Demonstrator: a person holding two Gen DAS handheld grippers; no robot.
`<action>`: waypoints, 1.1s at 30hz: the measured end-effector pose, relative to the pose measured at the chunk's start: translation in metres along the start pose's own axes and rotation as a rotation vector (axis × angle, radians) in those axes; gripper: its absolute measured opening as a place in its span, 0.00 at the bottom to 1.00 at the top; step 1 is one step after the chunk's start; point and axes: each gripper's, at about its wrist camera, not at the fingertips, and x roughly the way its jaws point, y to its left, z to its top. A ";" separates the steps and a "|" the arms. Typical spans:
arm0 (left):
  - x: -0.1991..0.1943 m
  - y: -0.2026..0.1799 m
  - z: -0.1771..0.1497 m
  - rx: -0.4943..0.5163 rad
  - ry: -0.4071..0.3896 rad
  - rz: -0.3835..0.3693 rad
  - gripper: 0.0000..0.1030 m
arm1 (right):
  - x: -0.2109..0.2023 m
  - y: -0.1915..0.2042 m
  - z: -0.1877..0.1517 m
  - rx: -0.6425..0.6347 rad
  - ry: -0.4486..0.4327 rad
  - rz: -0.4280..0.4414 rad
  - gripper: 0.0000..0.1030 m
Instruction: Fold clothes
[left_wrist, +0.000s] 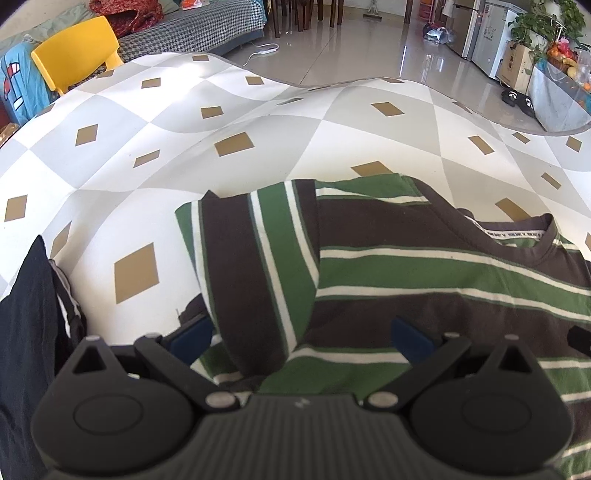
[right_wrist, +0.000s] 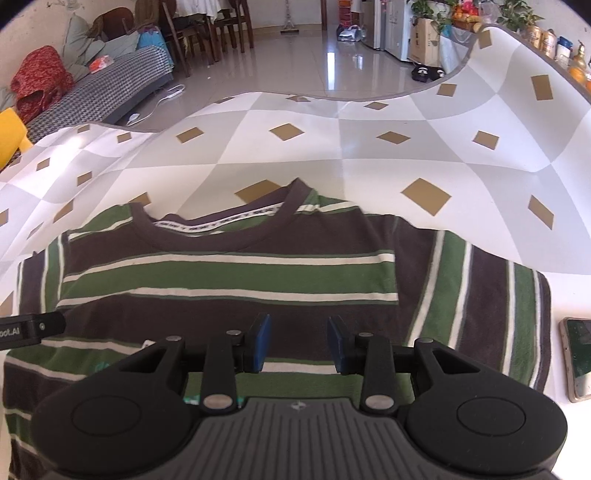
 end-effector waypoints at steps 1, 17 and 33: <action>-0.002 0.004 0.001 -0.007 0.005 0.002 1.00 | -0.001 0.007 -0.001 -0.013 0.004 0.021 0.32; -0.030 0.093 0.023 -0.091 -0.007 0.095 1.00 | -0.019 0.135 -0.012 -0.194 -0.024 0.298 0.33; -0.014 0.140 0.035 -0.228 0.053 0.101 1.00 | 0.016 0.217 -0.024 -0.307 -0.031 0.359 0.33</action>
